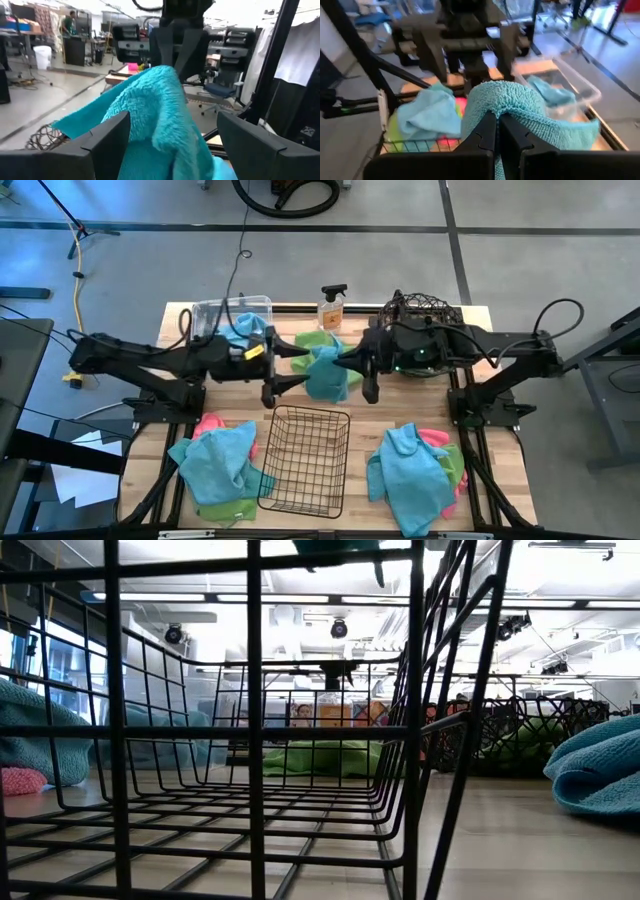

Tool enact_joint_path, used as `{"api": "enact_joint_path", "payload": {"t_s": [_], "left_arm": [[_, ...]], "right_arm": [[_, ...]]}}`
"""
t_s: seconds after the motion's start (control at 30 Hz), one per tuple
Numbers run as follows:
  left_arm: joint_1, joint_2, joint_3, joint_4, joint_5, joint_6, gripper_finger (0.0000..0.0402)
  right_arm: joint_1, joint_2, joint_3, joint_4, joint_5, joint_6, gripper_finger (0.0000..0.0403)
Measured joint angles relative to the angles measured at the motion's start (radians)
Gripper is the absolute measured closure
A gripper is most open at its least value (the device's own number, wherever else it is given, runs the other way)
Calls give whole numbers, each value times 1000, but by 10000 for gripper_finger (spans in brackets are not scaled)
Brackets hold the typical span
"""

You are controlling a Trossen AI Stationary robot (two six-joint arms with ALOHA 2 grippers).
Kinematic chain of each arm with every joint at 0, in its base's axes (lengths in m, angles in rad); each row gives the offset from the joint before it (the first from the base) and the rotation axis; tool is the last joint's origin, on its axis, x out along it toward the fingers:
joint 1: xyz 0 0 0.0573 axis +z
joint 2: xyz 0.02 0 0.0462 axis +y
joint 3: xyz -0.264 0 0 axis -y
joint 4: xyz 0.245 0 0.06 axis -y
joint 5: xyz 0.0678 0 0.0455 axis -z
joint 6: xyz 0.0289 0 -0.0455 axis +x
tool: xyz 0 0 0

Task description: Sort microfiber towel by color & place in baskets

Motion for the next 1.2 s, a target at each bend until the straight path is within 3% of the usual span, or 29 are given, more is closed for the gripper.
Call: {"api": "enact_joint_path", "payload": {"t_s": [0.37,0.8,0.93,1.1,1.2], "left_arm": [[50,142,108,2,100,-29,114],[58,219,140,112,169,-36,130],[84,221,140,104,143,-40,203],[139,190,140,31,178,-49,375],[170,155,140,-68,180,-59,386]], "right_arm": [[1,1,0,111,-70,-101,403],[-3,1,0,119,-38,-128,403],[-3,1,0,117,-40,-131,403],[-4,1,0,107,-35,-129,390],[-3,0,2,98,-39,-121,367]]}}
